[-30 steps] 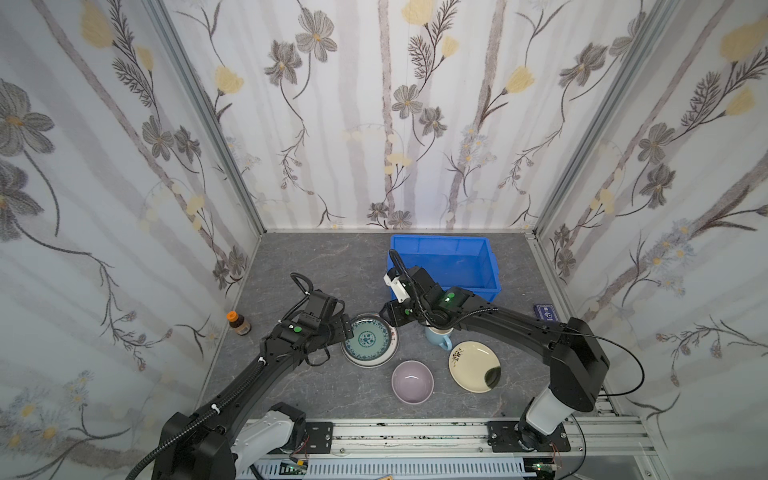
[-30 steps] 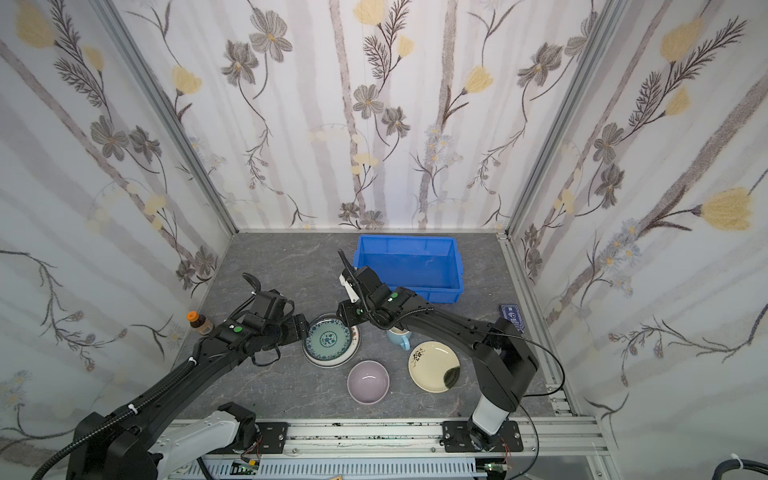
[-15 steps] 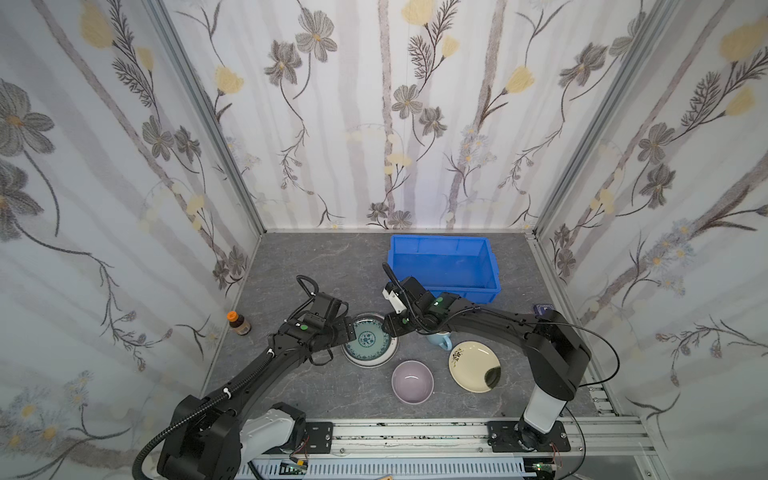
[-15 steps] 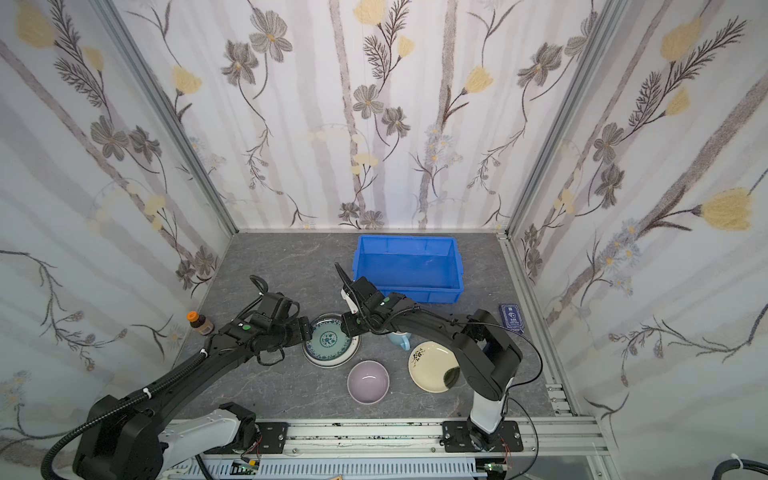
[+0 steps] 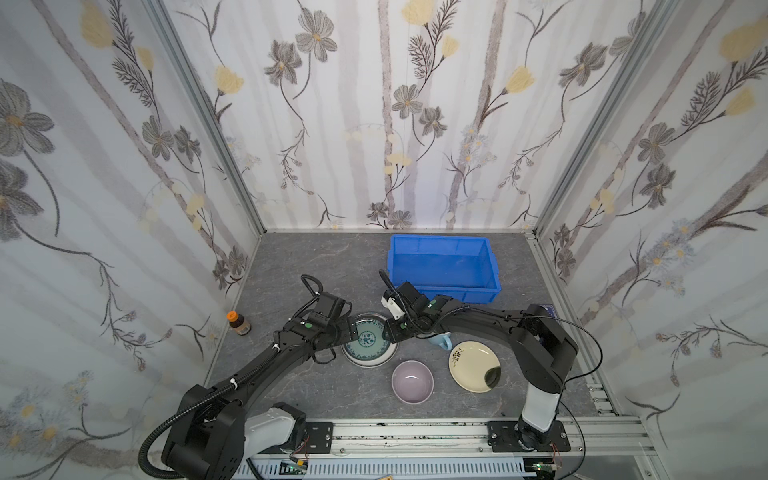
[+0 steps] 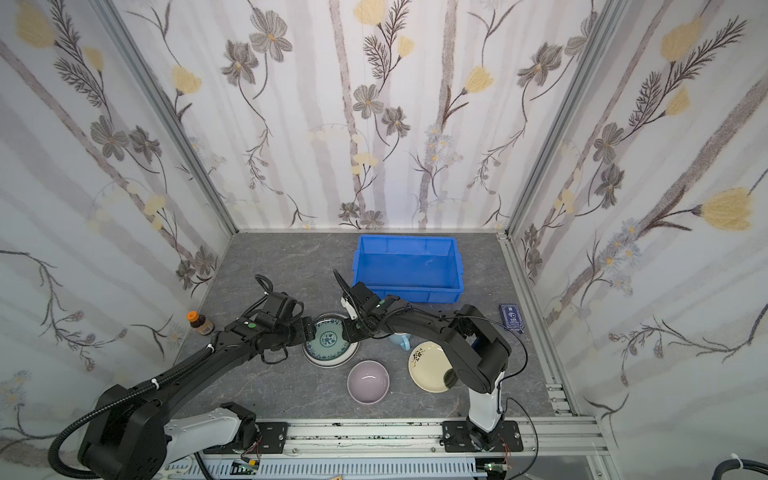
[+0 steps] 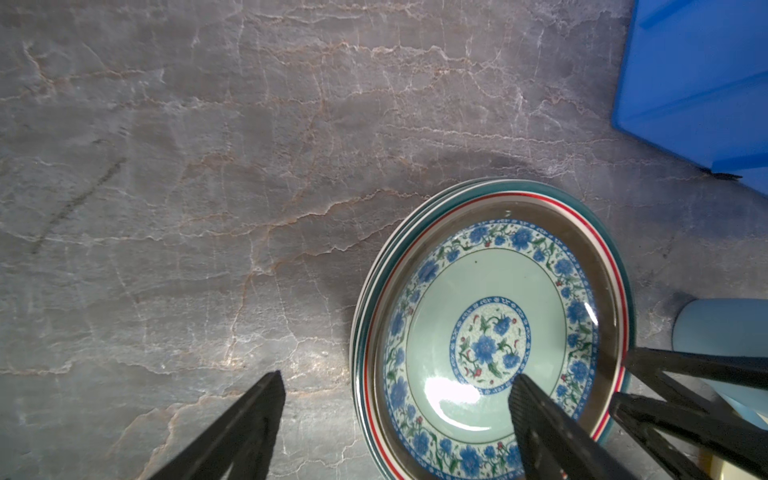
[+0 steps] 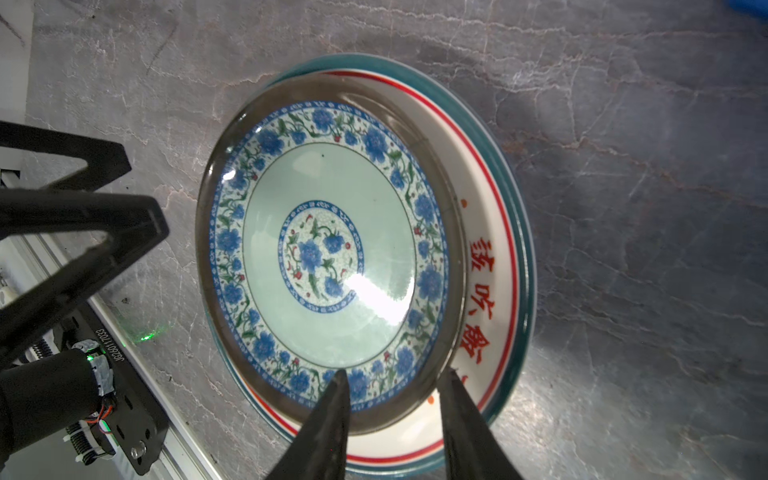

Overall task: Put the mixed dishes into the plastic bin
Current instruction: 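Close the right gripper on the blue-floral plate rim and tilt it up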

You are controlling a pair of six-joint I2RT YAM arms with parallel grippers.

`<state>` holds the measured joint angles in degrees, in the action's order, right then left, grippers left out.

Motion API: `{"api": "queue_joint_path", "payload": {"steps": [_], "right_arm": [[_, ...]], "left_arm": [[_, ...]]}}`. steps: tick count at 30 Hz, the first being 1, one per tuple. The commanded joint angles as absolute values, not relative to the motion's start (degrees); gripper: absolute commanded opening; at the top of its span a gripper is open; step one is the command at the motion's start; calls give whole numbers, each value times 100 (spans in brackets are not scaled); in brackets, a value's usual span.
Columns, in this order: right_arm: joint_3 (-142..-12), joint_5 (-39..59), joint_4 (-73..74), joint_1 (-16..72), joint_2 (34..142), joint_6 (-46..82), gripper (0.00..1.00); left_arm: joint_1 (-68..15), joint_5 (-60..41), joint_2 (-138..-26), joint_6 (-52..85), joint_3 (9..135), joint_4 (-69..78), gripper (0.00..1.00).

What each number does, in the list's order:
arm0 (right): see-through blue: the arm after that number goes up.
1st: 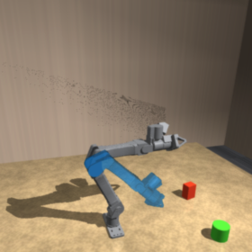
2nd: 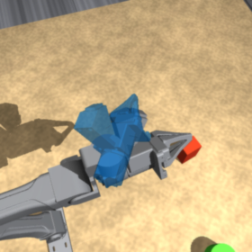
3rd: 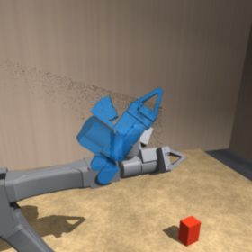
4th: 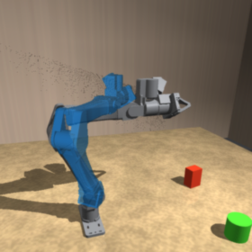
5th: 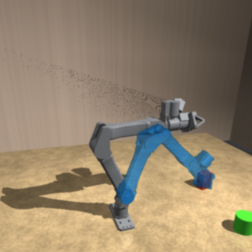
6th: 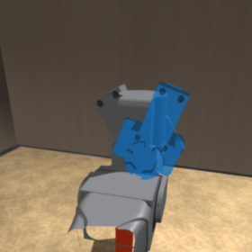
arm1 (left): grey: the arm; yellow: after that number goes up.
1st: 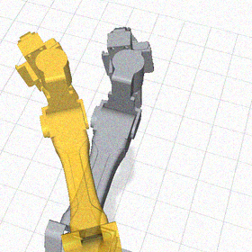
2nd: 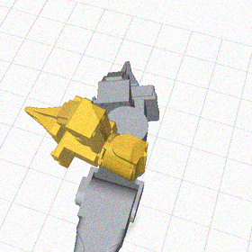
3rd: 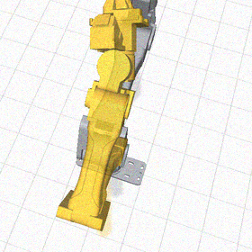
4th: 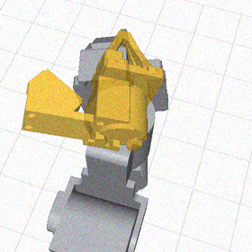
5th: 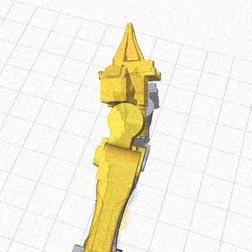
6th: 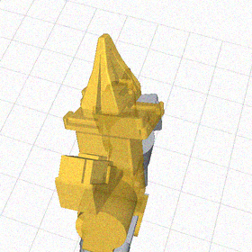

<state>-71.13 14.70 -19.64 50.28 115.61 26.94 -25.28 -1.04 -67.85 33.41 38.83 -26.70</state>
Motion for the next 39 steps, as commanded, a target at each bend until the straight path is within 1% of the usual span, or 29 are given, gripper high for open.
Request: {"api": "queue_joint_path", "payload": {"steps": [1, 16, 21, 35, 39], "right_arm": [[-7215, 1581, -1802, 5019, 11668, 2760, 37], [-7321, 1652, -1854, 4948, 11871, 2785, 35], [-7320, 1613, -1872, 4928, 11779, 2776, 37], [-7418, 1916, -1815, 4879, 12121, 2745, 31], [-7444, 1981, -1811, 4853, 12191, 2749, 26]], "left_arm": [[-2546, 0, -6811, 3332, 3867, -2584, 88], [-2579, 26, -6882, 3316, 3832, -2543, 88], [-2584, 48, -6866, 3314, 3823, -2549, 88], [-2619, 89, -6794, 3362, 3709, -2515, 88], [-2618, 88, -6794, 3354, 3713, -2517, 88]]}}
